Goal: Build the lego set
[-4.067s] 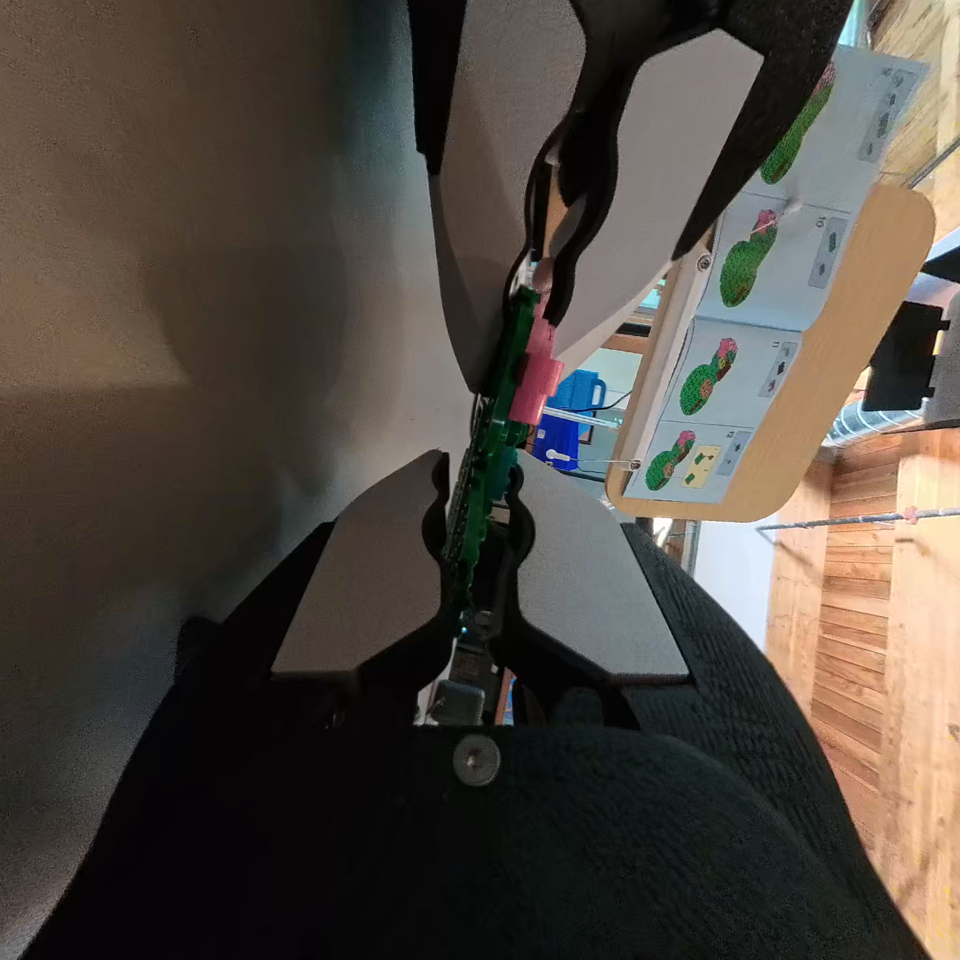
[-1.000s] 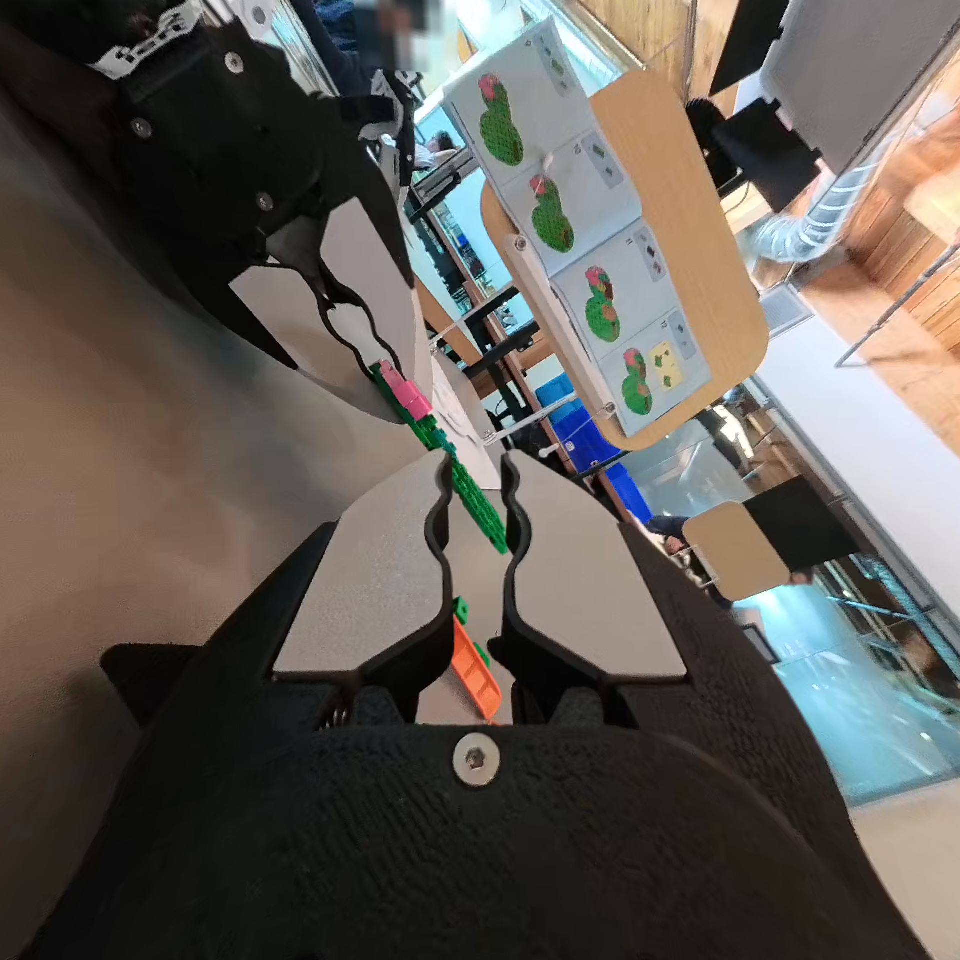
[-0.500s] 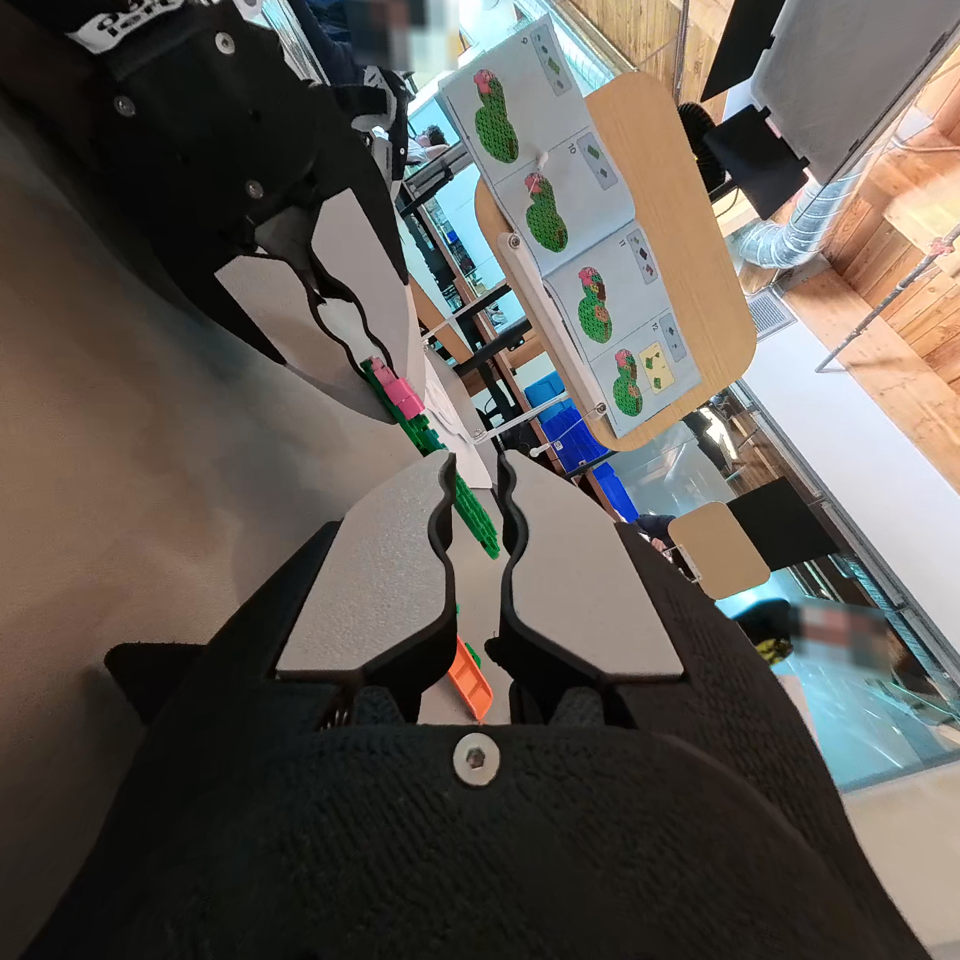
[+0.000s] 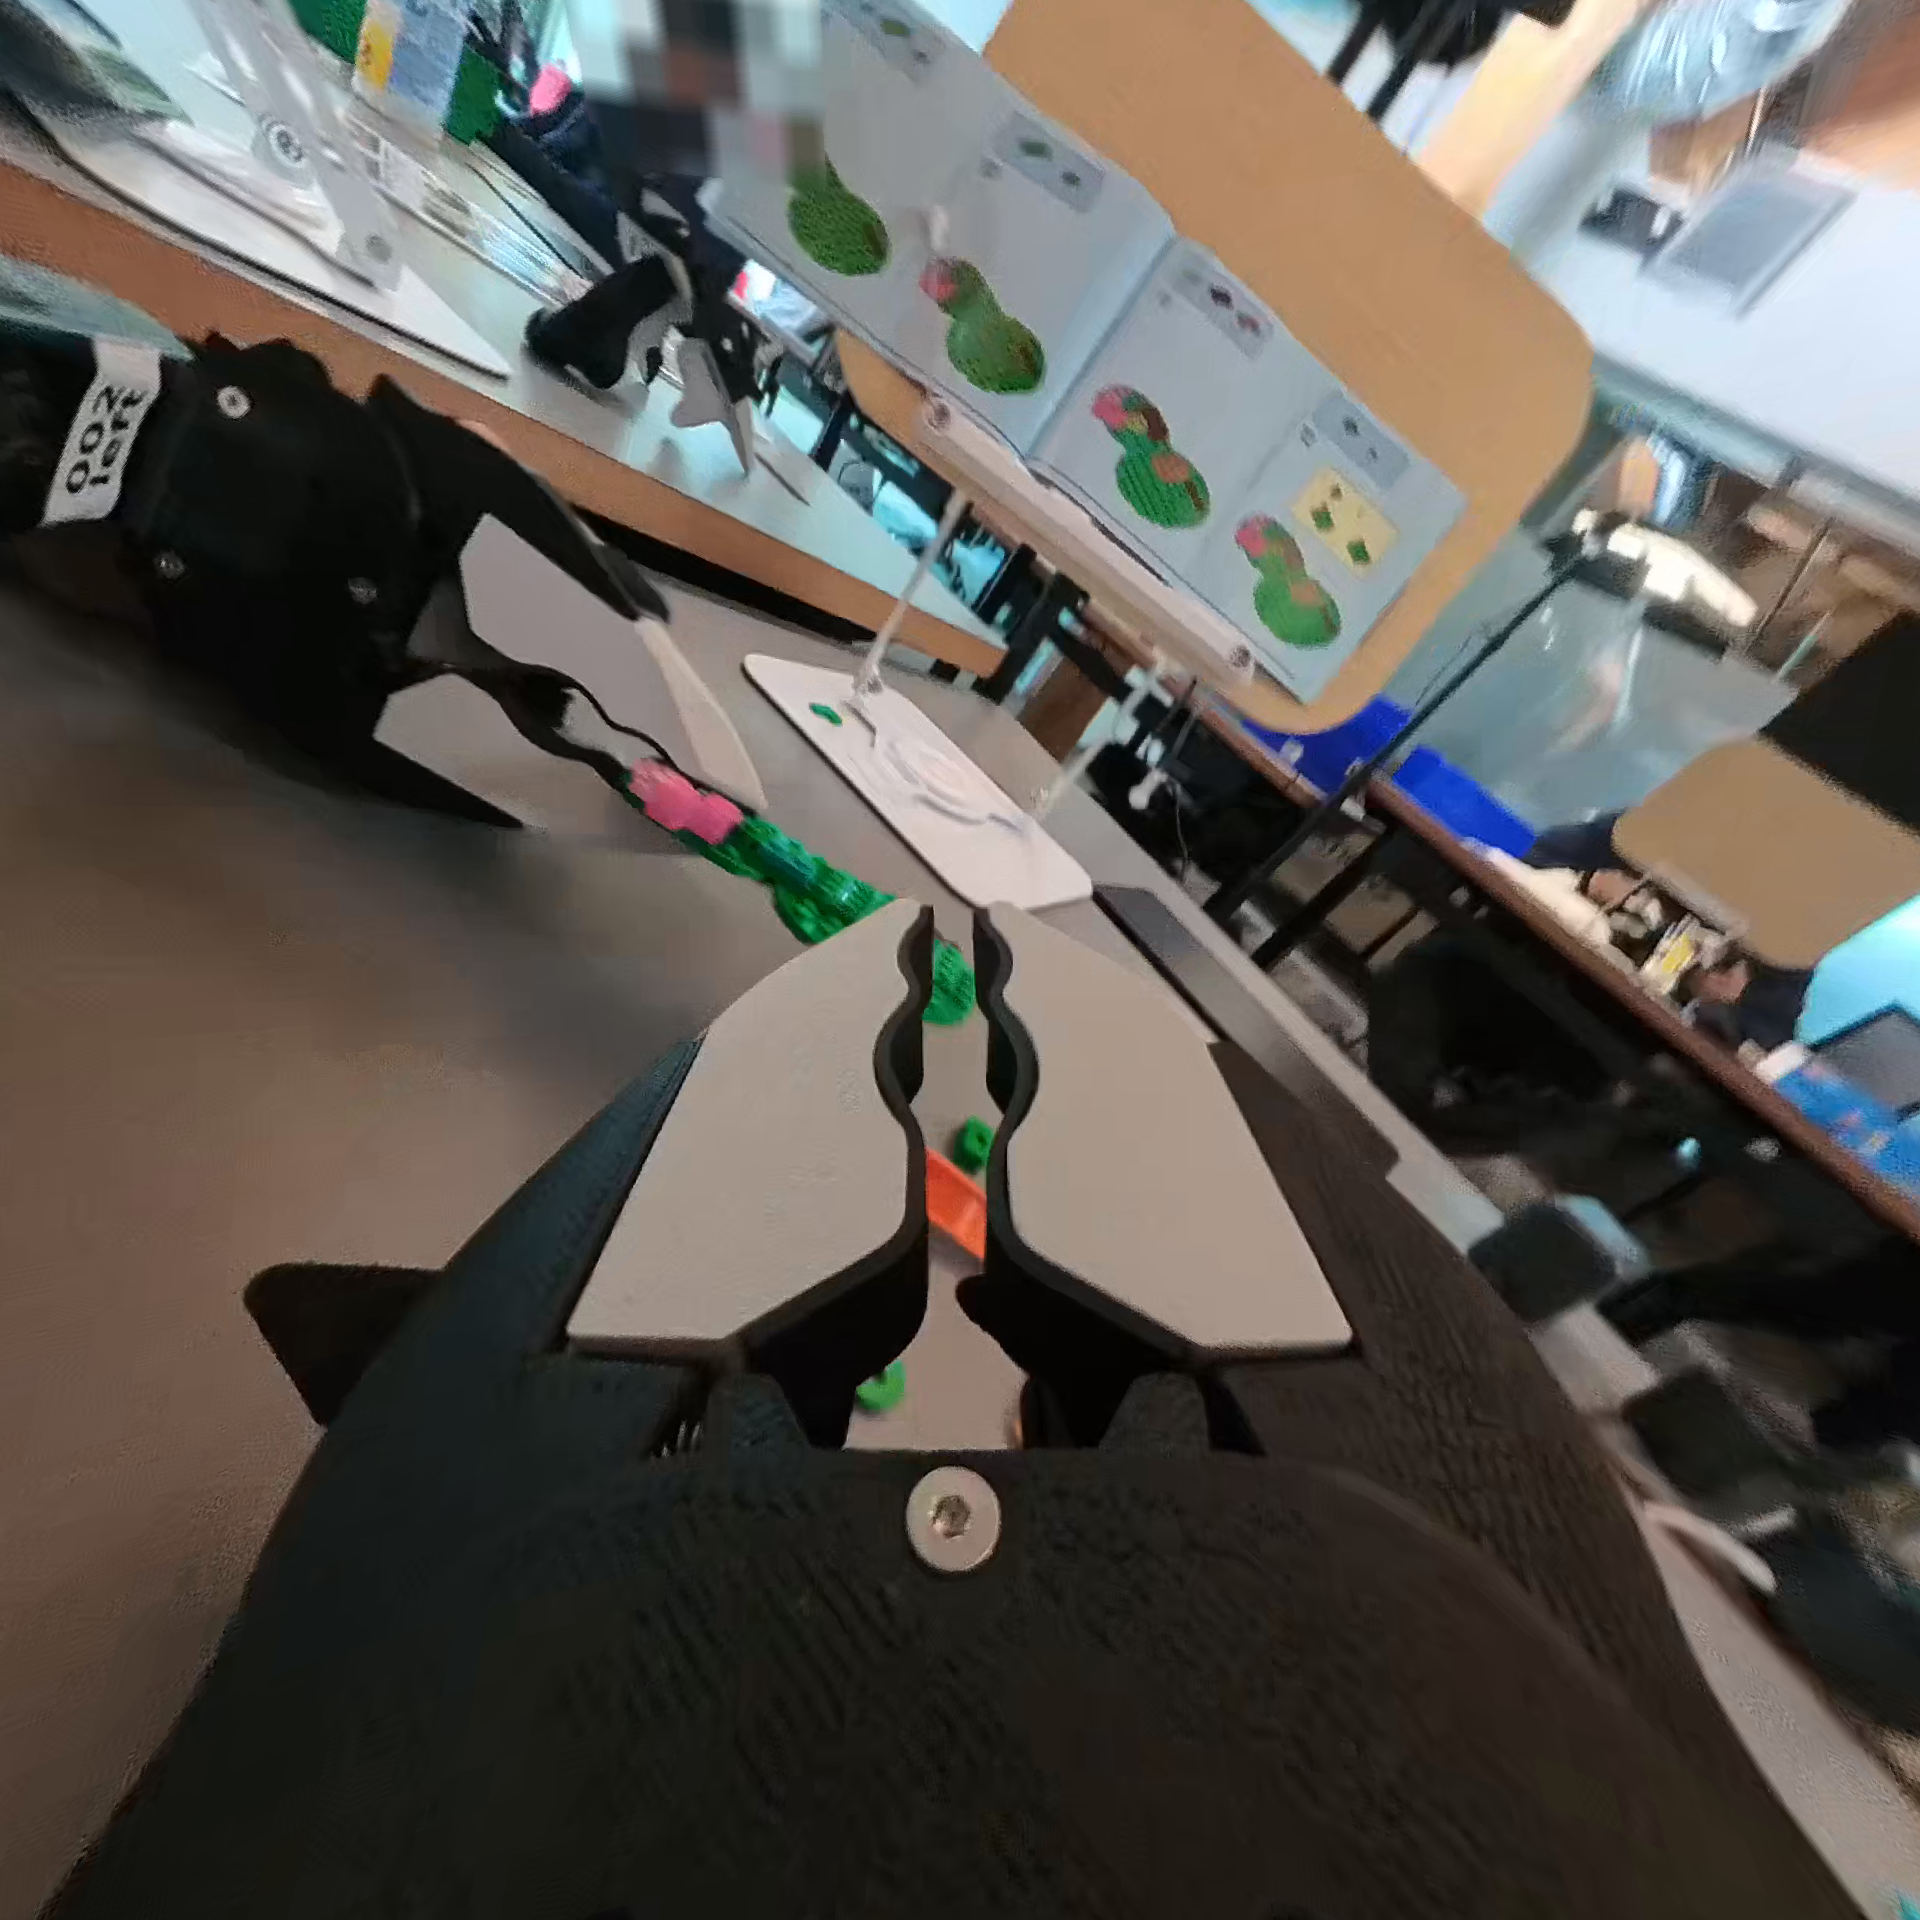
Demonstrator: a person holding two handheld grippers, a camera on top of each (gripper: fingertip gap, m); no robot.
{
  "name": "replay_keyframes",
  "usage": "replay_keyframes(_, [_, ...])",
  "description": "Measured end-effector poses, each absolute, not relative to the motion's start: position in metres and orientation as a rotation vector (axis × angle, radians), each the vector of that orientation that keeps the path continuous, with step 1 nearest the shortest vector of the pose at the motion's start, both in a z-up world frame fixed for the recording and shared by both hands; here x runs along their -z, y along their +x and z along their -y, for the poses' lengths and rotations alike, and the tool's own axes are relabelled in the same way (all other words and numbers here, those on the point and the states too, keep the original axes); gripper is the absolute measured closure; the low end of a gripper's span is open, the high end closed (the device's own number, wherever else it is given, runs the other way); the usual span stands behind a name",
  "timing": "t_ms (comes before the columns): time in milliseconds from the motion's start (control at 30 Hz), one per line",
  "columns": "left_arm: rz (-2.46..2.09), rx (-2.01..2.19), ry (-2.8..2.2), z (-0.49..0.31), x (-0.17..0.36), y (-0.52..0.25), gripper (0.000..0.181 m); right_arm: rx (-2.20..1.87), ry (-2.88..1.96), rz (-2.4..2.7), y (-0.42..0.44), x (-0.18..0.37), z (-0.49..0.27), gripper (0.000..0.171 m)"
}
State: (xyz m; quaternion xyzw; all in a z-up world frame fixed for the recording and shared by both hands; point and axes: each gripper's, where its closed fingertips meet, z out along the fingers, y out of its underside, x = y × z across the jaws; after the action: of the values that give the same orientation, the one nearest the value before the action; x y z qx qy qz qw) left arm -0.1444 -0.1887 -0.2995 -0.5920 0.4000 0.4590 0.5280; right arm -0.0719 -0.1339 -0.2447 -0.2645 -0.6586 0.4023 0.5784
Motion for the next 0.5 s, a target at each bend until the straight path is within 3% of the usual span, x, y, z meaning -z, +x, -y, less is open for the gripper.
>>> replay_keyframes(100, [-0.954,-1.093,-1.419,0.188,0.300,-0.145,0.173,-0.875,-0.788,1.545,-0.047,0.241,0.072,0.166])
replay_keyframes(367, [-1.004,-1.112,-1.408,0.186,0.305,-0.139,0.173,-0.514,-1.363,1.249,0.107,0.236,-0.188,0.165])
replay_keyframes(500, [-1.039,-1.145,-1.405,0.184,0.308,-0.138,0.173,-0.387,-1.718,1.123,0.181,0.264,-0.279,0.162])
